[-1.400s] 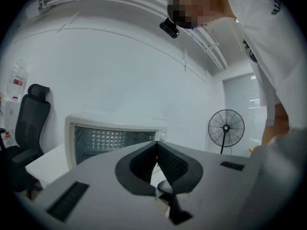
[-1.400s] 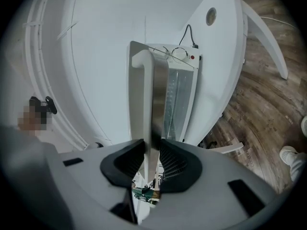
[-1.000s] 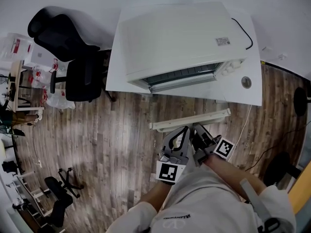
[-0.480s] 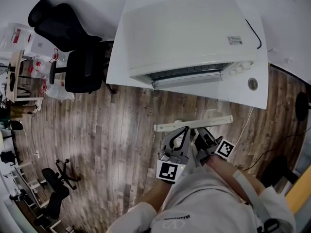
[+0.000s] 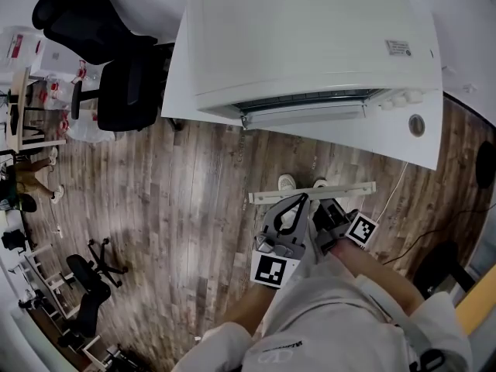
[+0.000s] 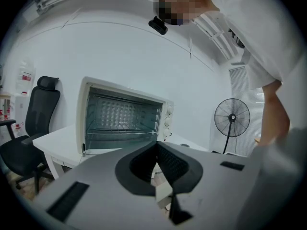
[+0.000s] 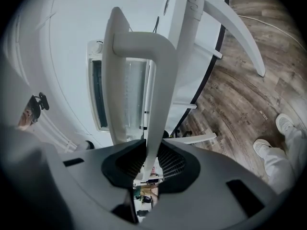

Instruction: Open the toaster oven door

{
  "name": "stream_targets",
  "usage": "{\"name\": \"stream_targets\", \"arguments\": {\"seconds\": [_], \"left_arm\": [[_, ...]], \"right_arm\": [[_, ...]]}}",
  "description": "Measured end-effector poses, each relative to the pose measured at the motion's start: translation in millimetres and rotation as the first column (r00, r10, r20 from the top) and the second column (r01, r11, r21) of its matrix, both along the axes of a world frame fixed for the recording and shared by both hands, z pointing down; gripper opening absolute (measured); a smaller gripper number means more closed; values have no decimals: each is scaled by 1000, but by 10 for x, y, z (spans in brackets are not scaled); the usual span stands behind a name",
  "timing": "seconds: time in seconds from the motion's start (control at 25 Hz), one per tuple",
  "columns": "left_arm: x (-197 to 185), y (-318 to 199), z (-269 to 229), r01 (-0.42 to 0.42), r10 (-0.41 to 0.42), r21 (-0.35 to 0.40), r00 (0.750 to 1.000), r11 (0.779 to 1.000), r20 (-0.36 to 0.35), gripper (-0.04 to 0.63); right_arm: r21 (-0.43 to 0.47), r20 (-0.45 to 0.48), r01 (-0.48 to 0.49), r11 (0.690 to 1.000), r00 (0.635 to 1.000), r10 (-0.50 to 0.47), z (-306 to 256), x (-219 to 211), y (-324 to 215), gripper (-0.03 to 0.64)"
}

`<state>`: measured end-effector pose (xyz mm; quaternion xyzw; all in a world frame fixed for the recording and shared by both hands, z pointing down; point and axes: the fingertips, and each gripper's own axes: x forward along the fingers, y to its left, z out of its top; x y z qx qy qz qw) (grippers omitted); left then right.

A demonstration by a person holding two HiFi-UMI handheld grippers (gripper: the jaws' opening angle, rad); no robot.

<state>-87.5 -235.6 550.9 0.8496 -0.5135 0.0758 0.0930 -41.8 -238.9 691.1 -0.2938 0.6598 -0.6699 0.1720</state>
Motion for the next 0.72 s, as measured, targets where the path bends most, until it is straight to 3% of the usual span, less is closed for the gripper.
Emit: {"name": "stream_targets", "arguments": {"seconds": [0.24,0.48,0.72], "left_arm": [[-53,-49,201,10,-10,-13,1000,1000,-5,8],[-92,-104,332,61,-63,-26,995,998,-81,8],[-68,-111,409,55,-56,-7,995,998,-82,8]], "right_arm": [[18,1,11,1000,1000,-11,159,-23,-27,89],[20,31,20,1000,999,-21,276,-43,-33,86],[32,51,22,999,998,-23,449,-66,-56,86]]}}
